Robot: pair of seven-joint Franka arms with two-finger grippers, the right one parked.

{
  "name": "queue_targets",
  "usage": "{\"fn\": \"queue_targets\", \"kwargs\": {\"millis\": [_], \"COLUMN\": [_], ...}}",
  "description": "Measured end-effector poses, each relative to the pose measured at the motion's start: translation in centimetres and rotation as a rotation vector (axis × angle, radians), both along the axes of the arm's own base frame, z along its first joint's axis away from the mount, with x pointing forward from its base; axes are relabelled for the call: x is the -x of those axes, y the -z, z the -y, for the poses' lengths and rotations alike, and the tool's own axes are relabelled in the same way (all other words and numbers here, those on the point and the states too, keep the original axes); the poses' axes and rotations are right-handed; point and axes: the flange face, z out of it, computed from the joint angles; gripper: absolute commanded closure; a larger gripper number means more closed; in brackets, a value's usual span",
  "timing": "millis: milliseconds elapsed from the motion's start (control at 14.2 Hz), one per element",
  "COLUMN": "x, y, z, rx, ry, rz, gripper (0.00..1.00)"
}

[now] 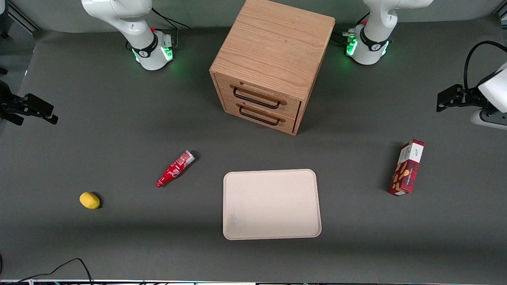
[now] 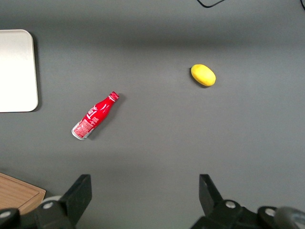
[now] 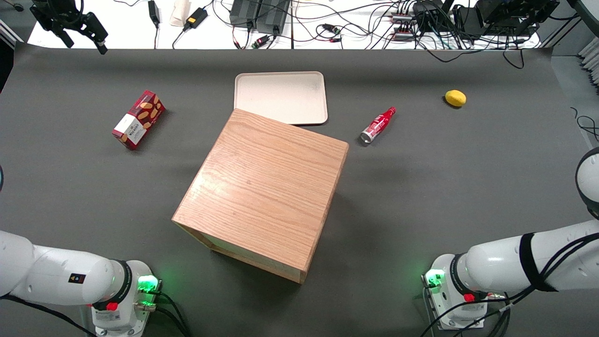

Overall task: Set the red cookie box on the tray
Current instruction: 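Move the left gripper down over the red shortbread box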

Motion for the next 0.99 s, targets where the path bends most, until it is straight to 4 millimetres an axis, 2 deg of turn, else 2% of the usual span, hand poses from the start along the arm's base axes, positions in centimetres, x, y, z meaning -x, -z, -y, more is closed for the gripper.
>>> {"fn": "queue_targets", "kwargs": {"millis": [282, 494, 705, 987], "x": [-0.8, -1.8, -3.4, -5.4], "y": [-0.1, 1.5, 4.9, 12.0], "z": [0.3, -1.0, -3.7, -4.5], "rx": [-0.006, -0.009, -0.011, -0.022], "ry": [0.001, 0.036, 0.058, 0.060], "rz": [-0.014, -0.048, -0.094, -0.084], "gripper": [0.00, 0.00, 0.00, 0.00]}}
